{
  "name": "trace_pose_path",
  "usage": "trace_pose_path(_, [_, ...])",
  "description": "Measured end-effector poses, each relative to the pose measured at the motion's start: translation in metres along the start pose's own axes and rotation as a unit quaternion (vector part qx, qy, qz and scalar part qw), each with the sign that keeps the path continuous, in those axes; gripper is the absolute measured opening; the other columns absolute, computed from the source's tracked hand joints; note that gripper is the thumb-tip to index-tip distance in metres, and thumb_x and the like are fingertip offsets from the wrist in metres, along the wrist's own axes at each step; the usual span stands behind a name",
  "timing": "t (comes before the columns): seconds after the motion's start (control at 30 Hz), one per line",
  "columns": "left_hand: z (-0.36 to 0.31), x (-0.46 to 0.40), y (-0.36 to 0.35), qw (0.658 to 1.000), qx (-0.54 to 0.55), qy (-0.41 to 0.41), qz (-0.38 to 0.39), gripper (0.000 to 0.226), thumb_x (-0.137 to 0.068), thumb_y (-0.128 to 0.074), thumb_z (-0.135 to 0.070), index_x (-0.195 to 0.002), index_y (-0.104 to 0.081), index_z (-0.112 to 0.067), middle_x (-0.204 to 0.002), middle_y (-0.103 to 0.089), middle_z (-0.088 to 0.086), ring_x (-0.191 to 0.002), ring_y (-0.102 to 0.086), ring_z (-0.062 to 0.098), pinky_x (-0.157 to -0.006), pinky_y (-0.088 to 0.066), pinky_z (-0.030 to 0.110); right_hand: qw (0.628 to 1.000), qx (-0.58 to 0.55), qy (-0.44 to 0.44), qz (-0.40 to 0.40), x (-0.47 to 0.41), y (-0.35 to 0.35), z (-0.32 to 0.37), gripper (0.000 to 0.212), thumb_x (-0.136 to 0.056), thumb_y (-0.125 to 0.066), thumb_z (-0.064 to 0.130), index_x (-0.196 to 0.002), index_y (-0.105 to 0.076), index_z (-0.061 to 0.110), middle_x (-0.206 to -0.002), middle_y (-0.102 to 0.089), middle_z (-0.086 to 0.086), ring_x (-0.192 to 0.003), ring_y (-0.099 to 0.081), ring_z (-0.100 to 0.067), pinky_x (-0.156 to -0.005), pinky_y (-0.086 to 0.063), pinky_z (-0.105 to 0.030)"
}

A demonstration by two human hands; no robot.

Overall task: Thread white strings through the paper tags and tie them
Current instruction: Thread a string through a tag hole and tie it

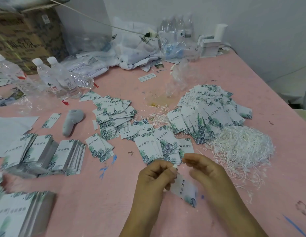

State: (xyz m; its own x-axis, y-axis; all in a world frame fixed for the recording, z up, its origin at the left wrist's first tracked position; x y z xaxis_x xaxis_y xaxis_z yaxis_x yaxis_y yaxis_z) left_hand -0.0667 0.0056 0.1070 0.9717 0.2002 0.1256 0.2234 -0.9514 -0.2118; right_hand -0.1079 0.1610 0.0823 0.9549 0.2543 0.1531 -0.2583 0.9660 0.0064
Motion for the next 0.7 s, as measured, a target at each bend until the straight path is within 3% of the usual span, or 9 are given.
trace_pose_path(0.07, [-0.002,-0.004,-0.003,0.999,0.042,0.007,0.015,0.018,-0.062,-0.076,-0.032,-0.07,-0.072,-0.016,-0.06,-0.057,0.003,-0.054,-0.046,0.012,-0.053,-0.04,0.019,0.995,0.081,0.006,0.058,0.0,-0.008,-0.002,0.054,-0.076,-0.064,0.013,-0.118,-0.061,0.047,-0.119,-0.065,0.02,-0.118,-0.056,0.004,-0.089,-0.048,-0.014])
trace_pose_path(0.13, [-0.005,-0.008,-0.009,0.995,0.088,0.012,0.038,0.015,-0.062,-0.076,-0.029,-0.069,-0.073,-0.016,-0.063,-0.059,0.005,-0.054,-0.047,0.012,-0.052,-0.041,0.019,0.988,0.101,0.004,0.114,0.001,-0.02,-0.009,0.059,-0.077,-0.066,0.018,-0.126,-0.054,0.047,-0.124,-0.063,0.016,-0.12,-0.057,-0.007,-0.102,-0.047,-0.029])
trace_pose_path(0.2, [-0.009,-0.011,-0.018,0.987,0.14,0.022,0.069,0.011,-0.062,-0.076,-0.023,-0.068,-0.072,-0.015,-0.068,-0.062,0.008,-0.054,-0.05,0.013,-0.051,-0.042,0.021,0.986,0.077,0.024,0.144,0.003,-0.033,-0.006,0.054,-0.083,-0.068,0.016,-0.129,-0.055,0.042,-0.116,-0.067,0.011,-0.112,-0.062,-0.016,-0.098,-0.049,-0.027])
trace_pose_path(0.27, [-0.012,-0.012,-0.027,0.978,0.181,0.035,0.094,0.008,-0.064,-0.075,-0.02,-0.068,-0.071,-0.015,-0.07,-0.064,0.01,-0.054,-0.051,0.012,-0.051,-0.043,0.02,0.99,0.034,0.021,0.138,0.003,-0.04,-0.008,0.038,-0.084,-0.067,0.015,-0.114,-0.065,0.037,-0.103,-0.07,0.01,-0.104,-0.065,-0.01,-0.091,-0.047,-0.019])
trace_pose_path(0.33, [-0.016,-0.015,-0.027,0.974,0.203,0.03,0.094,0.005,-0.065,-0.074,-0.018,-0.067,-0.071,-0.016,-0.072,-0.067,0.008,-0.054,-0.051,0.011,-0.052,-0.043,0.019,0.993,-0.013,0.005,0.114,0.003,-0.039,-0.013,0.02,-0.082,-0.068,0.017,-0.098,-0.071,0.027,-0.093,-0.073,0.002,-0.092,-0.066,-0.009,-0.083,-0.05,-0.023])
trace_pose_path(0.43, [-0.019,-0.023,-0.011,0.973,0.229,0.01,0.029,0.01,-0.069,-0.074,-0.009,-0.067,-0.072,-0.018,-0.072,-0.067,0.006,-0.054,-0.053,0.01,-0.051,-0.044,0.018,0.993,-0.06,-0.03,0.095,0.006,-0.033,-0.027,0.029,-0.075,-0.075,0.029,-0.098,-0.072,0.012,-0.092,-0.073,-0.018,-0.084,-0.067,-0.024,-0.081,-0.051,-0.041])
trace_pose_path(0.57, [0.023,-0.025,0.02,0.961,0.235,0.091,-0.116,0.002,-0.072,-0.067,-0.011,-0.071,-0.066,-0.012,-0.065,-0.061,0.004,-0.049,-0.051,0.008,-0.042,-0.042,0.016,0.988,-0.136,-0.045,0.063,0.007,-0.024,-0.038,0.04,-0.07,-0.077,0.033,-0.106,-0.074,0.016,-0.102,-0.073,-0.019,-0.092,-0.07,-0.032,-0.083,-0.055,-0.041])
trace_pose_path(0.7, [0.073,-0.004,0.005,0.954,0.185,0.206,-0.117,0.01,-0.086,-0.058,0.001,-0.078,-0.059,-0.005,-0.057,-0.056,0.009,-0.042,-0.046,0.011,-0.034,-0.034,0.018,0.978,-0.205,-0.036,0.026,0.004,-0.021,-0.038,0.036,-0.07,-0.079,0.022,-0.104,-0.074,0.013,-0.095,-0.073,-0.022,-0.082,-0.07,-0.029,-0.071,-0.056,-0.038])
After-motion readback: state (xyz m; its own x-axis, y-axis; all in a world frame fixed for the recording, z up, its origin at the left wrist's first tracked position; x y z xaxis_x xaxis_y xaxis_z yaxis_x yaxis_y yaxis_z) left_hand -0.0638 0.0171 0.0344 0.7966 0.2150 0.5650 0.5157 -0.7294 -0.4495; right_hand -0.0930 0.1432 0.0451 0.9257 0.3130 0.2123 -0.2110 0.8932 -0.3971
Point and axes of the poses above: each hand's wrist, its own x-axis away from the middle knuckle, its own y-axis out of the back of the hand, z = x × y, the point moved 9 cm from there along -x, towards the middle knuckle
